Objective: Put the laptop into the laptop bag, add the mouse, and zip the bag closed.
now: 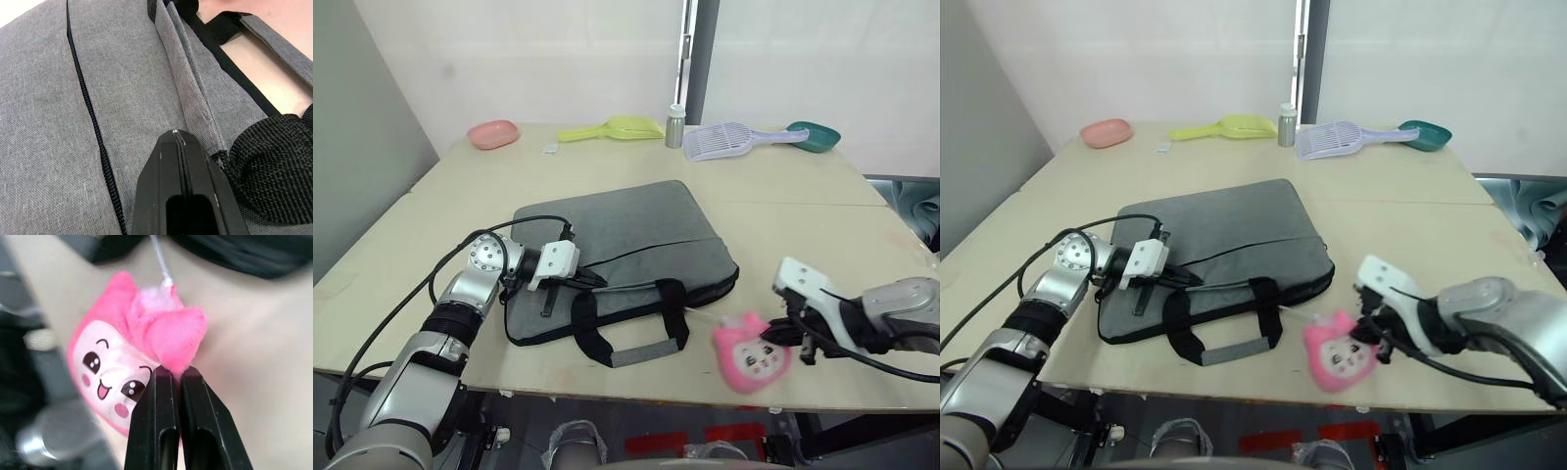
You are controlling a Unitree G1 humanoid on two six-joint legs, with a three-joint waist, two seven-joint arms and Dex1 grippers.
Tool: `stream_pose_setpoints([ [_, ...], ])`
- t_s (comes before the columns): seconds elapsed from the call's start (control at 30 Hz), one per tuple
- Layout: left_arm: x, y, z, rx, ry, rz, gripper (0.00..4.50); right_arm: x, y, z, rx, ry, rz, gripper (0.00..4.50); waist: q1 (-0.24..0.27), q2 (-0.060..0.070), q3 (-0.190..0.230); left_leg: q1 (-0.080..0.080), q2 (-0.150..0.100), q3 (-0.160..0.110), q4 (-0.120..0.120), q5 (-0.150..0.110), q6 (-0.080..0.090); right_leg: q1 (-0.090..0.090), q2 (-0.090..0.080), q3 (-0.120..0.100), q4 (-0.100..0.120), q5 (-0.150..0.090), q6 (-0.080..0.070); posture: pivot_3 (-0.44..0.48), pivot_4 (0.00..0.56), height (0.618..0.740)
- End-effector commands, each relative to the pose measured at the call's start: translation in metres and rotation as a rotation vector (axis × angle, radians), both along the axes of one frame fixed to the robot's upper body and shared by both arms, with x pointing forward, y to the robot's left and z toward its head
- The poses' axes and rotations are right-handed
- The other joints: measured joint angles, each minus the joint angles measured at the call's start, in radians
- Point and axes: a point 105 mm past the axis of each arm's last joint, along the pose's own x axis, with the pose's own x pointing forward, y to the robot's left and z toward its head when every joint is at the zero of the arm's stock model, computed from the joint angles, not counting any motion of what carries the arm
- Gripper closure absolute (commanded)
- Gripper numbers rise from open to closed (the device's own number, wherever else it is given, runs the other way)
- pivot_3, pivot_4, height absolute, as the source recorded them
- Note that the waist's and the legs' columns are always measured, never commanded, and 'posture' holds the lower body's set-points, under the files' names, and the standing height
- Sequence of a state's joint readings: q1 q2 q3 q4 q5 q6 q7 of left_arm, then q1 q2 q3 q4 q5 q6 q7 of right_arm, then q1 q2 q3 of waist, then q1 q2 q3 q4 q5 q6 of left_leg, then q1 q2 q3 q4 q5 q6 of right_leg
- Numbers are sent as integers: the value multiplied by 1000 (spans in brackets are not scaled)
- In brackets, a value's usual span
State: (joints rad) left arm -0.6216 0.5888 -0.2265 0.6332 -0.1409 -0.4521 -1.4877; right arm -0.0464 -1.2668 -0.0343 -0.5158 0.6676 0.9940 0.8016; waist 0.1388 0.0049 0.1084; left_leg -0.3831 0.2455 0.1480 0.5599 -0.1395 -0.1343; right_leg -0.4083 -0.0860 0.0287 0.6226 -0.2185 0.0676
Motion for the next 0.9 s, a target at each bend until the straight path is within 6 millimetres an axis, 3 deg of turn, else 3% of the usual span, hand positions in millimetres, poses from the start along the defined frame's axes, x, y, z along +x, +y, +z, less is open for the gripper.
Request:
stream_pose_setpoints([
  [0.03, -21, 7, -44, 139, 153, -31, 4500, 23, -42, 11, -141, -109, -65, 4492, -1, 0, -1, 0, 0, 0, 0, 0, 0, 0, 0, 0, 0, 0, 0, 0, 150, 740],
  [0.2, -23, 10, -47, 136, 161, -20, 4500, 76, -76, 19, -301, -307, -114, 4492, -17, 3, -5, 0, -1, 1, 2, 0, 1, 0, -1, 0, 1, 0, 0, 0, 150, 740],
  [0.37, -25, 12, -48, 133, 166, -16, 4500, 132, -68, 34, -392, -496, -79, 4492, -34, 7, -8, -1, -1, 3, 5, 0, 4, 1, -4, 0, 3, 0, 0, 0, 150, 740],
  [0.47, -29, 12, -49, 129, 174, -21, 4500, 165, -41, 50, -401, -661, -8, 4492, -43, 8, -8, -1, -2, 5, 5, 0, 5, 0, -5, 0, 3, 0, 0, 0, 150, 740],
  [0.57, -31, 12, -50, 127, 182, -23, 4500, 182, -13, 56, -362, -726, 49, 4492, -48, 8, -8, -1, -2, 5, 6, 0, 5, -1, -5, 0, 4, 0, 0, 0, 150, 740],
  [0.73, -33, 13, -52, 128, 192, -23, 4500, 197, 35, 66, -261, -816, 143, 4492, -49, 7, -8, -1, -2, 5, 5, 0, 5, -1, -4, 0, 5, 0, -1, 0, 150, 740],
  [0.83, -34, 11, -52, 123, 194, -23, 4500, 195, 70, 64, -154, -796, 210, 4492, -54, 8, -8, -1, -1, 5, 5, 0, 5, -1, -4, 0, 5, 0, -1, 0, 150, 740],
  [0.9, -34, 10, -52, 119, 192, -20, 4500, 190, 81, 61, -113, -781, 242, 4492, -57, 8, -8, -1, -1, 5, 5, 0, 5, -1, -4, 0, 5, 0, -1, 0, 150, 740],
])
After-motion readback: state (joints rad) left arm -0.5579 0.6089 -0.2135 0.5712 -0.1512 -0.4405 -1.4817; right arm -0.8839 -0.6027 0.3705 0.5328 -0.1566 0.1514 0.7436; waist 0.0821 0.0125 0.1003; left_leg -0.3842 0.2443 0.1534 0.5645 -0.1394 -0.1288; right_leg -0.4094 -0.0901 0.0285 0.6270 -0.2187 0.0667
